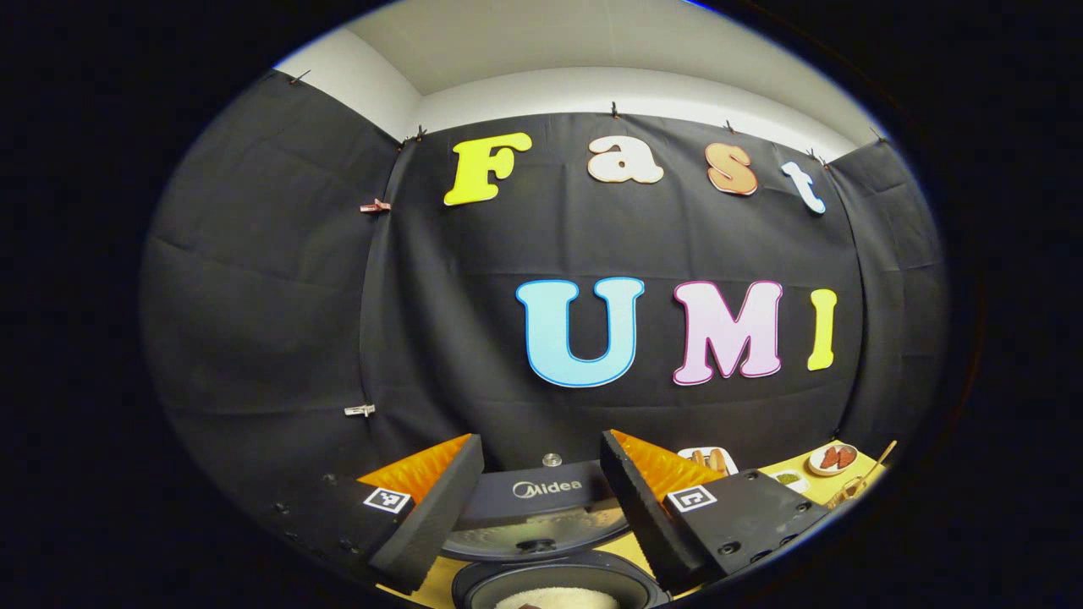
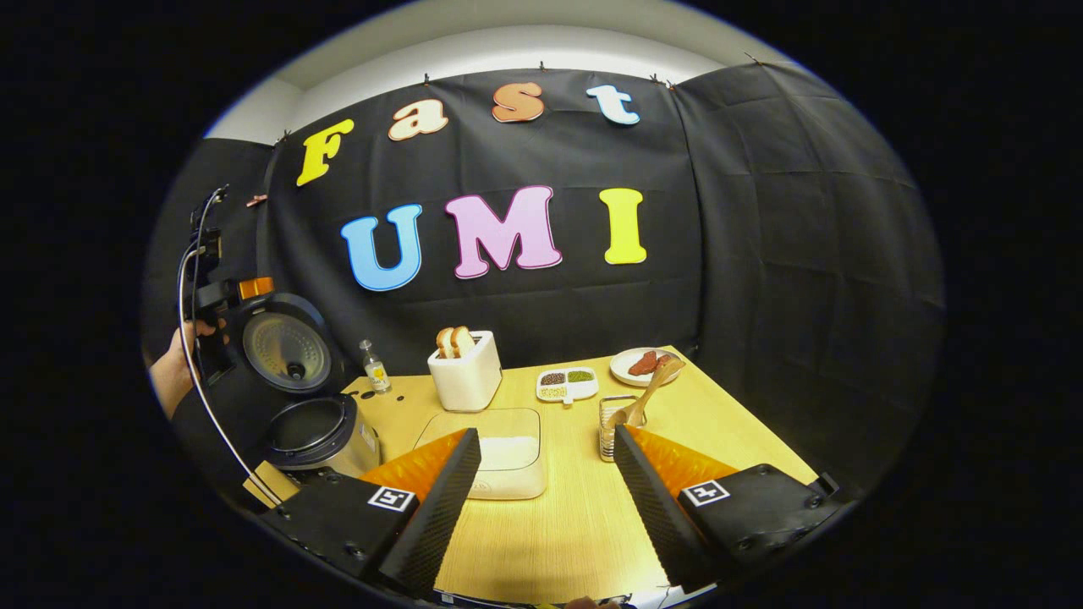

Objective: Close the left gripper, press the button to open the rice cooker; take a wooden spoon from the chopstick holder with the right hand, scoop a spoonful of rice and pour it into the rice cooker, then put the wooden spoon back into the chopstick holder.

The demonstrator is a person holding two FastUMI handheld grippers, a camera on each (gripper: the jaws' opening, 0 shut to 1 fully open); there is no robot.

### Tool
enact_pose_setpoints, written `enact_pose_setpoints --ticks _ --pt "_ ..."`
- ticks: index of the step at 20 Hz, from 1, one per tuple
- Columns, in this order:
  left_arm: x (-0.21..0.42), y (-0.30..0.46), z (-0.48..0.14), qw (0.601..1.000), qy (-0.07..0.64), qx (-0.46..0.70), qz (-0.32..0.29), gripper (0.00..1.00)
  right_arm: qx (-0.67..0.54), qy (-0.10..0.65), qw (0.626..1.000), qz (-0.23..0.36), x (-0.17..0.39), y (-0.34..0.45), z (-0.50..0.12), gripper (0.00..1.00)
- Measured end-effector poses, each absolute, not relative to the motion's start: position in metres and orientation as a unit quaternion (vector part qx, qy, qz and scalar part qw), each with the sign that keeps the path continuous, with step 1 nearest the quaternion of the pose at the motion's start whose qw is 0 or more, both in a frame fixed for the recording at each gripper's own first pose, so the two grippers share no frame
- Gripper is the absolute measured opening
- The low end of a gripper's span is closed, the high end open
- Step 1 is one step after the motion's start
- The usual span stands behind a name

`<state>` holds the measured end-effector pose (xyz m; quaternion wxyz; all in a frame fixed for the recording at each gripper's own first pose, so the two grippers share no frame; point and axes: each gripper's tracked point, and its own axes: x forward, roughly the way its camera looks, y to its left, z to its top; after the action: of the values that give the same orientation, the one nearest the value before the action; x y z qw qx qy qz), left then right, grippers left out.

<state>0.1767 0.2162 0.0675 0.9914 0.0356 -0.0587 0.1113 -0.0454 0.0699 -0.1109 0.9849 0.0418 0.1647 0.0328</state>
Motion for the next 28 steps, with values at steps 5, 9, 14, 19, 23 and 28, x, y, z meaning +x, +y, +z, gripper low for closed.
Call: enact_pose_setpoints --ticks 5,9,14,19,23,28 --pt "0.189 0.219 0.06 0.991 -0.04 0.049 0.119 0.98 0.061 0.171 0.983 0.005 -0.041 0.058 -0.11 0.98" --pt "0.166 0.205 0.046 0.992 -0.004 0.027 0.126 0.99 0.079 0.176 0.981 0.003 -0.032 0.062 -0.115 0.99" --pt "0.124 0.183 0.009 0.989 0.081 -0.008 0.125 0.99 0.073 0.19 0.979 0.025 -0.029 0.076 -0.126 0.99" --pt "0.081 0.159 -0.044 0.981 0.159 -0.037 0.106 0.99 0.074 0.208 0.975 0.037 -0.035 0.087 -0.14 0.99" --pt "0.064 0.149 -0.087 0.974 0.197 -0.044 0.102 0.99 0.077 0.223 0.971 0.031 -0.045 0.087 -0.153 0.99" --pt "0.06 0.141 -0.136 0.969 0.223 -0.026 0.099 0.99 0.085 0.237 0.968 0.009 -0.054 0.08 -0.167 0.99"
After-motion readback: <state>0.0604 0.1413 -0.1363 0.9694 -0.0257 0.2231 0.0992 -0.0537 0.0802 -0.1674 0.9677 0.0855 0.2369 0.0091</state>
